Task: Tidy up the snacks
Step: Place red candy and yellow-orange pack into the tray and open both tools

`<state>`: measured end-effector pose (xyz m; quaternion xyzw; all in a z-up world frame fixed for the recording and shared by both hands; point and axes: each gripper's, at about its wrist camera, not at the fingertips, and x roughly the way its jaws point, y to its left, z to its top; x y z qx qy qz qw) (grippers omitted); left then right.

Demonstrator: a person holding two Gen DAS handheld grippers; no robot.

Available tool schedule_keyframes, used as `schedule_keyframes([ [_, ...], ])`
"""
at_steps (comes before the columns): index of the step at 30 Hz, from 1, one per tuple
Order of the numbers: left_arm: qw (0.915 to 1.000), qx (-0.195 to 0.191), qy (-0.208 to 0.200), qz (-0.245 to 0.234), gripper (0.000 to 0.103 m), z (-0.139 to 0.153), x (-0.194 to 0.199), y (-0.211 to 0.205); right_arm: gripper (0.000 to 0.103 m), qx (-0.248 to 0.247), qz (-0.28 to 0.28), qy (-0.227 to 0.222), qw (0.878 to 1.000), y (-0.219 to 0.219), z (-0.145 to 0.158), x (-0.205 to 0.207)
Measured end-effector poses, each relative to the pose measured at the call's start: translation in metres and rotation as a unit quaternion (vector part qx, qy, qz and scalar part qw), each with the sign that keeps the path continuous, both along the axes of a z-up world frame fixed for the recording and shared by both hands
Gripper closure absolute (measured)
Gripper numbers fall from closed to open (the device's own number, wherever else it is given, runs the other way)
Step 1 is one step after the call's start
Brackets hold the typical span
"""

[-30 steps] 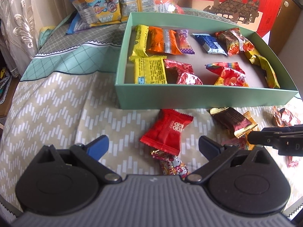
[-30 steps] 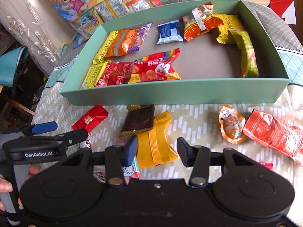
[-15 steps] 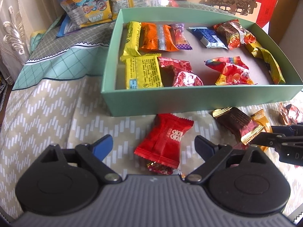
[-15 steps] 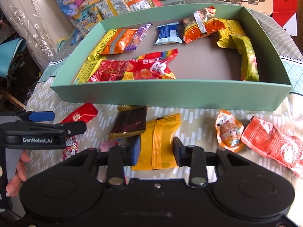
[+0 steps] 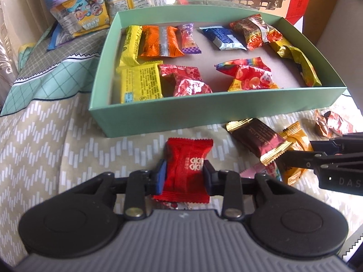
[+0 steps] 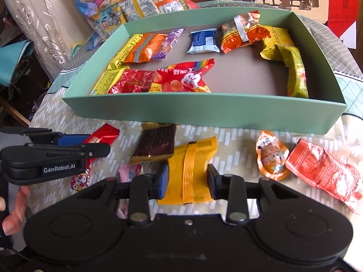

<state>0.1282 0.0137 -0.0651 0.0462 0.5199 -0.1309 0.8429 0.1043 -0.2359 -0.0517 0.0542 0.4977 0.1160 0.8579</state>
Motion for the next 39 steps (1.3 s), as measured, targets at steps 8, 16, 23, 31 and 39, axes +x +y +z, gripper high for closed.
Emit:
schedule_keyframes([
  [8, 0.9997, -0.019, -0.007, -0.013, 0.070, 0.022, -0.022, 0.000, 0.070, 0.023, -0.019, -0.010, 0.999, -0.027, 0.016, -0.021],
  [16, 0.9981, -0.043, -0.038, -0.022, 0.070, 0.059, -0.024, -0.009, 0.070, 0.069, -0.017, -0.045, 0.996, -0.036, 0.056, -0.019],
  [23, 0.9958, -0.029, -0.087, -0.005, 0.070, 0.081, 0.018, -0.021, 0.070, 0.089, -0.023, -0.076, 0.993, -0.030, 0.081, 0.027],
  [31, 0.9962, -0.021, -0.082, 0.021, 0.070, 0.067, 0.084, -0.028, 0.069, 0.095, -0.034, -0.064, 0.993, -0.012, 0.072, 0.100],
  [39, 0.9975, -0.023, -0.059, 0.031, 0.070, 0.042, 0.119, -0.031, 0.069, 0.092, -0.036, -0.045, 0.994, 0.004, 0.050, 0.145],
])
